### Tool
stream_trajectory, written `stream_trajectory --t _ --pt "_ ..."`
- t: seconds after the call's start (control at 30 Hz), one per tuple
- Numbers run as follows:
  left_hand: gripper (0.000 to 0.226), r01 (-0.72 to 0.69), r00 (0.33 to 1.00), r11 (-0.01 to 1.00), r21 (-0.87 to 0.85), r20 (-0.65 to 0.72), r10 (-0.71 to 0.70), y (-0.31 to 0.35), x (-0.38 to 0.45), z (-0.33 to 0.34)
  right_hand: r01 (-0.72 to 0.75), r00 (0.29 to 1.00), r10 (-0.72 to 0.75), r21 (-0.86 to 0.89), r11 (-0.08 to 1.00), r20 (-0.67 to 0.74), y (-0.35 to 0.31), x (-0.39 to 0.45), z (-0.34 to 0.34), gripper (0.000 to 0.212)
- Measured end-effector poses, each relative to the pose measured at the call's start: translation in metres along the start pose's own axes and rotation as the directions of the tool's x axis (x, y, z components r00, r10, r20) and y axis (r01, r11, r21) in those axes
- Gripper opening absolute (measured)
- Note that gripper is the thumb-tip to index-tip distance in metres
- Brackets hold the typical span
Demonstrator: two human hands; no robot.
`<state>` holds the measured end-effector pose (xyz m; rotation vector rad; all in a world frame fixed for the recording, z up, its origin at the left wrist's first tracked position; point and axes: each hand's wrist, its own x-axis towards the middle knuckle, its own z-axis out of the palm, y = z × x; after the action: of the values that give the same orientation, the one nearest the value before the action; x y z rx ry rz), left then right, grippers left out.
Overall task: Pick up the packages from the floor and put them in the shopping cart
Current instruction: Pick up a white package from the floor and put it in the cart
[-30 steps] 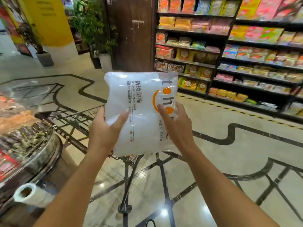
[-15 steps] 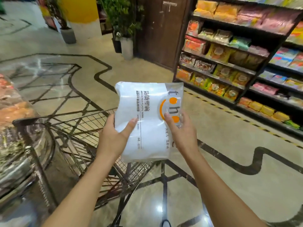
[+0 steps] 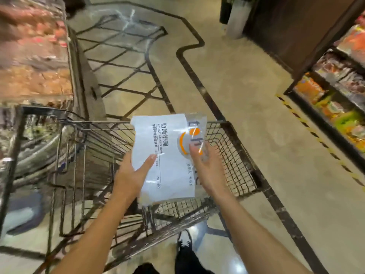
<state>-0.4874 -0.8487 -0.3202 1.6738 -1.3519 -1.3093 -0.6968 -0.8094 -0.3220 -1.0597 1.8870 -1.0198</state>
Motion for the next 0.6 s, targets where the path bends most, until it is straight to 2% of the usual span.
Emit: stream_trajectory --t 0.07,0.13,0.2,0.27,0.37,0.5,0.6 --pt "0.055 0.049 0.999 0.998 0.031 -0.018 -0.048 -0.023 0.018 0.012 -0.05 0.996 0.05 -0.006 0.999 0.08 0.02 0.024 0.012 0.032" --pt "0.069 0.106 0.994 0.994 0.014 -0.031 -0.106 -0.047 0.032 0.024 -0.082 0.988 0.083 -0.01 0.997 0.129 0.04 0.044 0.025 0.02" --pt "0.074 0.188 0.981 0.982 -0.036 -0.046 -0.189 -0.07 0.048 0.036 -0.104 0.98 0.108 -0.033 0.994 0.168 0.059 0.065 0.038 0.028" --pt "0.066 0.249 0.967 0.967 -0.063 -0.046 -0.252 -0.094 0.065 0.05 -0.121 0.971 0.129 -0.053 0.991 0.203 0.081 0.086 0.052 0.053" --pt "0.053 0.323 0.942 0.944 -0.07 -0.07 -0.327 -0.133 0.093 0.067 -0.147 0.952 0.167 -0.094 0.985 0.255 0.12 0.111 0.074 0.066" --pt "0.042 0.408 0.909 0.911 -0.068 -0.062 -0.412 -0.193 0.128 0.081 -0.197 0.931 0.227 -0.131 0.972 0.287 0.183 0.139 0.117 0.099" --pt "0.042 0.49 0.861 0.866 -0.103 -0.1 -0.499 -0.227 0.156 0.092 -0.226 0.928 0.25 -0.116 0.967 0.277 0.22 0.158 0.149 0.089"
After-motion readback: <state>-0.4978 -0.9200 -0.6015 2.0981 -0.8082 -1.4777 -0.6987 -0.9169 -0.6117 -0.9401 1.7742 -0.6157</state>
